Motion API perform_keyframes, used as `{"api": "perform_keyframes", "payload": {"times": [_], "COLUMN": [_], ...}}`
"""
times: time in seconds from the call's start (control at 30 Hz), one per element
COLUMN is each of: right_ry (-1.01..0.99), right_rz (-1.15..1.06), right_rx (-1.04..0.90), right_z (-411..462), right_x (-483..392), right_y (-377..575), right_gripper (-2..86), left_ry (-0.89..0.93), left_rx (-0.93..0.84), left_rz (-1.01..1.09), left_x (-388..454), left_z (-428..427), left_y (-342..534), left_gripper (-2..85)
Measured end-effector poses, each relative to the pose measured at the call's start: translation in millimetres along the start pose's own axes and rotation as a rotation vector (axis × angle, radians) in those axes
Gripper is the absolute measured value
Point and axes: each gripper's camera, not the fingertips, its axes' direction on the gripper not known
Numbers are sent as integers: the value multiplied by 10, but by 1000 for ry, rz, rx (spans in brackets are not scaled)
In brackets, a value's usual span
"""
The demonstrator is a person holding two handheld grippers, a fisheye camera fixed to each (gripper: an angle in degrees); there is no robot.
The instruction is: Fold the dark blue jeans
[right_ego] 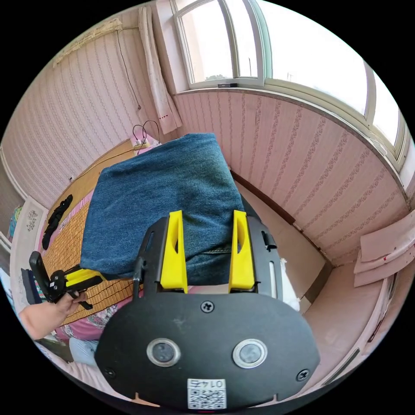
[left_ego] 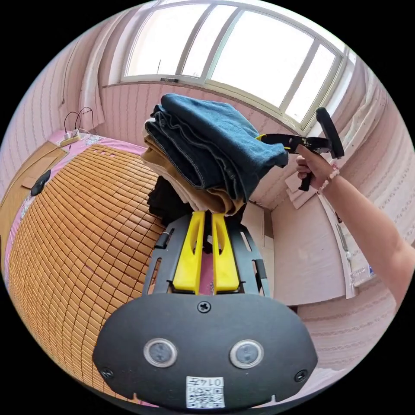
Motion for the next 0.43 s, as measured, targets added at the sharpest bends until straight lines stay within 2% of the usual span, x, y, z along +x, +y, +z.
{"api": "perform_keyframes", "payload": {"times": [0.1,0.2,0.27,0.37,0.43], "right_ry": [-63,-133,-127,-83,-83], "right_rz": [5,-61,-90,-100,-162], "right_rx": [88,333,404,283,65], "right_z": [-86,-334,-317,-8,378], "right_x": [57,-49,-142,-372,-676], "right_y": [299,1108,1702,2585,3230], "right_gripper": [151,136,136,148,159], "left_ry": [-25,-119,-180,-315,-442], "left_rx": [51,65,40,-15,-29], "left_rz": [7,-11,-89,-254,-413], "left_x": [-105,-267,-399,-505,-469], "left_z": [-381,-877,-1214,-1910,-2545], "left_y": [405,1125,1671,2646,3351], "left_gripper": [15,15,15,17,20]}}
